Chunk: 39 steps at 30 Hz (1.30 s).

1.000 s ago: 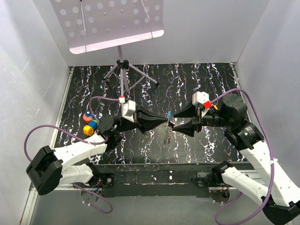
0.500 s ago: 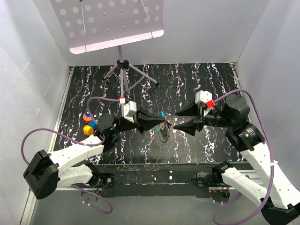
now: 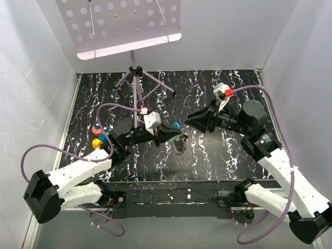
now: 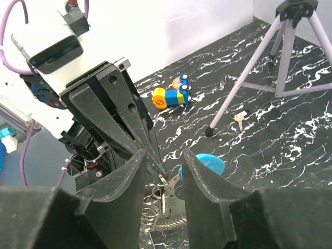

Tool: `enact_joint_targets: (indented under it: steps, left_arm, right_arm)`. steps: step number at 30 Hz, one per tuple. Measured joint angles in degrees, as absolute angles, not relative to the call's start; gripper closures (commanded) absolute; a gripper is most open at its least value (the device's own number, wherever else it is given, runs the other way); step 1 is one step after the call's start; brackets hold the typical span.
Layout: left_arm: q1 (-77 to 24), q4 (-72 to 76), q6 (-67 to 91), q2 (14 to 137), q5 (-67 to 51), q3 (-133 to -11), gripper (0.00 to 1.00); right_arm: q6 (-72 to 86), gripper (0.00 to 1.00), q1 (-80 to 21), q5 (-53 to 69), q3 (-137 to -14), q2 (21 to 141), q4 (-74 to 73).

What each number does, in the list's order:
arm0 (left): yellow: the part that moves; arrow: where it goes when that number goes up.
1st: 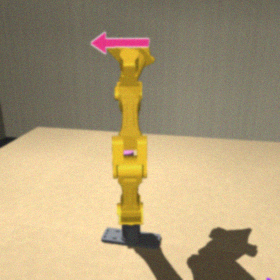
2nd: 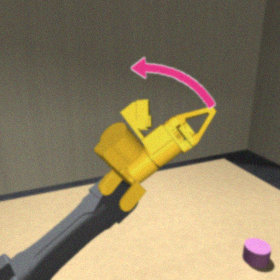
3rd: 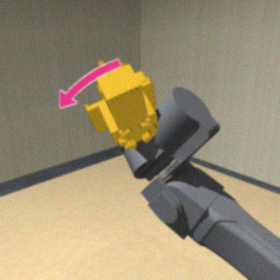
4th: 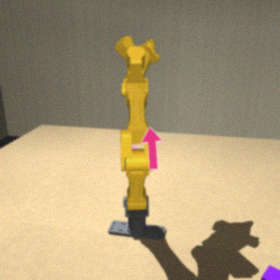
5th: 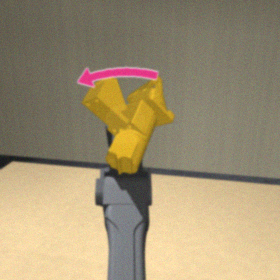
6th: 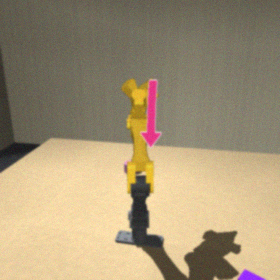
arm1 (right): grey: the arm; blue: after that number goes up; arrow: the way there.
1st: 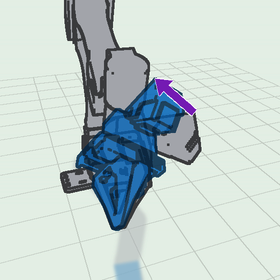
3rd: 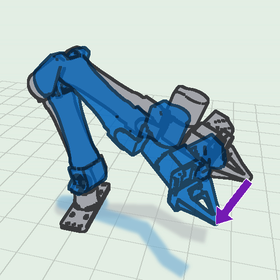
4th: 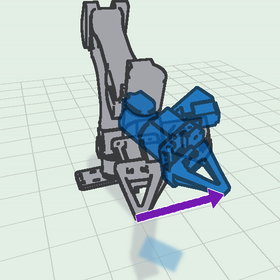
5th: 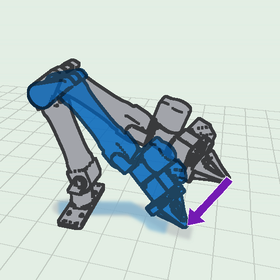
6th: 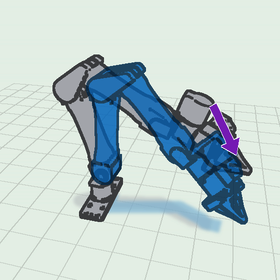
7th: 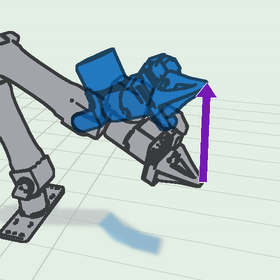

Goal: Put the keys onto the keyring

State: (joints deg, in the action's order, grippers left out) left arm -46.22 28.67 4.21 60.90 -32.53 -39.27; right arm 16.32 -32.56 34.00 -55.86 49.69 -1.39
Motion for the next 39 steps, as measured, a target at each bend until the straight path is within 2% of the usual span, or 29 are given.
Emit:
enact_joint_targets:
  steps: [5,10,23,32,39]
  left_arm:
    - [-46.2,24.4,2.1,61.1,-30.1,-40.5,1.00]
    - [-46.2,22.7,1.4,61.2,-28.2,-40.6,1.00]
    - [-46.2,21.4,4.6,63.1,-23.9,-43.2,1.00]
    - [-46.2,21.0,5.5,63.4,-22.9,-43.6,1.00]
    - [-46.2,20.9,6.1,63.4,-22.4,-43.6,1.00]
  right_arm:
    - [14.3,0.50,-33.9,32.9,-56.4,51.3,-4.4]
    - [9.4,0.48,-34.4,33.2,-56.5,51.9,-8.3]
    - [3.6,0.51,-38.9,24.7,-58.4,56.1,-13.6]
    - [2.0,0.62,-39.5,19.7,-60.0,57.2,-14.4]
    - [1.1,0.62,-39.6,19.6,-60.2,57.2,-16.6]
